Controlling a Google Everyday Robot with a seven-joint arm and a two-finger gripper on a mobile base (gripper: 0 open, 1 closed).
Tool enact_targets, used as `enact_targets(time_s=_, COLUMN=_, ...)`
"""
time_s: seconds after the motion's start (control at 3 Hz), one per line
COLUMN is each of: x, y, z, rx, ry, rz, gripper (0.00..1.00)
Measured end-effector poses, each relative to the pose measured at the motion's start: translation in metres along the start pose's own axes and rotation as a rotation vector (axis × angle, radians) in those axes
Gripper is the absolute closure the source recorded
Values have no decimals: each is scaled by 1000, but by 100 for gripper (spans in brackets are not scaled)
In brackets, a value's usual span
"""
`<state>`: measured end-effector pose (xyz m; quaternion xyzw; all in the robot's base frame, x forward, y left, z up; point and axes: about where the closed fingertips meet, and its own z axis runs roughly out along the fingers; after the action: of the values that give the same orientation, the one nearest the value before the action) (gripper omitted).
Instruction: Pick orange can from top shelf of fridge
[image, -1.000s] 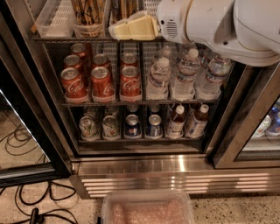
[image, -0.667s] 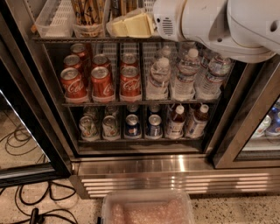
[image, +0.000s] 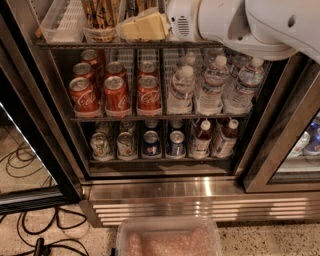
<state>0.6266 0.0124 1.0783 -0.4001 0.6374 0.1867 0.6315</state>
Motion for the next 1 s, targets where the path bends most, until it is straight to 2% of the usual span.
enact_targets(time_s=0.33, x=3, y=-3, z=13, rx=-23, ry=10, rz=8, gripper=20)
enact_targets(time_s=0.67, x=3, y=-5, z=23, rx=-43, ry=15, rz=10, gripper=26)
enact_targets(time_s=1.0, x=3, y=-4, z=24, rx=-44, ry=15, rz=10, gripper=45)
